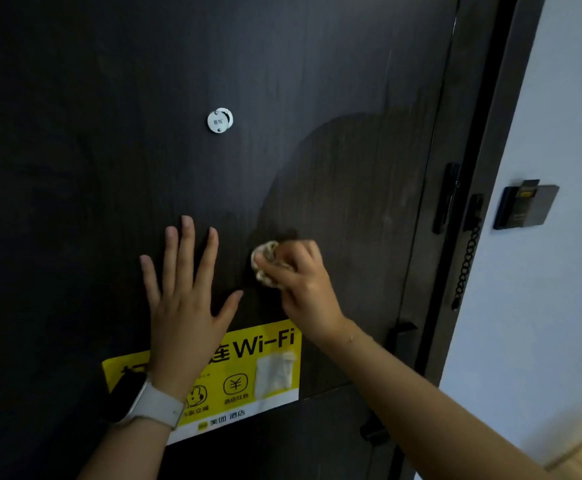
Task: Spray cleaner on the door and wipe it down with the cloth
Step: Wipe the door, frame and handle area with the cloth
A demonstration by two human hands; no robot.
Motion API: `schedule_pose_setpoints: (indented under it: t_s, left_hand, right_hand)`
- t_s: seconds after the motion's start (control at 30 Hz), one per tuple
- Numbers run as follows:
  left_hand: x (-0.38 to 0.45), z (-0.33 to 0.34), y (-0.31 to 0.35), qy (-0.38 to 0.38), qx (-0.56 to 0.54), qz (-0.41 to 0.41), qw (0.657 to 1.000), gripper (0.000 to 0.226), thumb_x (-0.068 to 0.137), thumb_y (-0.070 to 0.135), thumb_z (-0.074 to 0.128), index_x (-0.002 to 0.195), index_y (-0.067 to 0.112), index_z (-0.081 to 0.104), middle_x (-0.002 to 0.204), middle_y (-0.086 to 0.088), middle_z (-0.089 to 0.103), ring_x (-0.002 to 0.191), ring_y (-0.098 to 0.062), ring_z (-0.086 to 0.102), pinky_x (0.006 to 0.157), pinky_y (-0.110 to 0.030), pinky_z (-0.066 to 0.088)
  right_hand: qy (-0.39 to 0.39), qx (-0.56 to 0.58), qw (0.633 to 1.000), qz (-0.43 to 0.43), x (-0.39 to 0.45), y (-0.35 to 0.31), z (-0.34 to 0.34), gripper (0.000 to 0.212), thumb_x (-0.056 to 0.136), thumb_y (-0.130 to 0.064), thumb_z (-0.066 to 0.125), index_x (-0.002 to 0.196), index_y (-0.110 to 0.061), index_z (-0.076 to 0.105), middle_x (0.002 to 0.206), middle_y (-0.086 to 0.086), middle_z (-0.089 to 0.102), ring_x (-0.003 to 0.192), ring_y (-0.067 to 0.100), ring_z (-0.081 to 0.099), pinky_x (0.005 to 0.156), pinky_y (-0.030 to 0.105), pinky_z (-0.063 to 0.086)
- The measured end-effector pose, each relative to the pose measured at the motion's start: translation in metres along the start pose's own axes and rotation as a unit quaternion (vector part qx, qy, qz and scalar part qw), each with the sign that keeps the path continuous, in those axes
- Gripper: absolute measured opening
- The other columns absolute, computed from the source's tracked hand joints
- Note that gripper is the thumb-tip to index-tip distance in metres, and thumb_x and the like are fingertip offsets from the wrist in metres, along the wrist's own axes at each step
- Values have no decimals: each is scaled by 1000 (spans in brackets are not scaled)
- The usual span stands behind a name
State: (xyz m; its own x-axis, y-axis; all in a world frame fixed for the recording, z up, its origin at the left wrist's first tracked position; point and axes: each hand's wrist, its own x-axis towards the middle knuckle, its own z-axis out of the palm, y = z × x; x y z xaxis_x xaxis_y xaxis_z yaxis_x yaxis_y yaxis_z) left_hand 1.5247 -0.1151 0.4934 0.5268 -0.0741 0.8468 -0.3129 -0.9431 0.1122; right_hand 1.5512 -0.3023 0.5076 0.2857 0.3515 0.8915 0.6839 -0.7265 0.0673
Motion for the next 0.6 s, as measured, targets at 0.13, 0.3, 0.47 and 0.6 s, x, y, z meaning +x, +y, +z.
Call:
schedule_pose_setpoints:
  t_s: [0.13,0.3,0.47,0.6]
  left_hand:
    - [-33,-12,-9,-17,-71,3,997,73,89,27,64,151,21,27,163,-1,2,150,-18,1,120,-47,8]
    - [-128,-18,-28,-79,-117,-104,984,59,90,37,49,146,24,39,160,7,18,147,-16,20,117,-44,19]
    - [-242,-24,-44,-175,-138,-286,932,57,89,45,52,144,34,39,155,16,27,138,-11,35,111,-39,34]
    - [-307,-44,-52,-223,-149,-400,876,54,88,33,62,135,42,38,148,12,39,131,-1,40,103,-14,39]
  right_hand:
    - [26,71,997,16,-48,-19,0,38,91,3,49,123,-10,65,109,3,47,98,26,50,83,27,43]
    - [24,352,894,274,-112,-84,22,21,83,8,64,95,-6,72,98,-4,56,90,9,59,77,14,45]
    - [-89,488,716,490,-179,-137,54,9,84,-7,69,85,-14,75,90,1,70,88,11,67,77,18,49]
    - [-187,493,591,610,-226,-168,81,9,87,-12,67,84,-15,75,88,4,73,83,13,67,74,22,50]
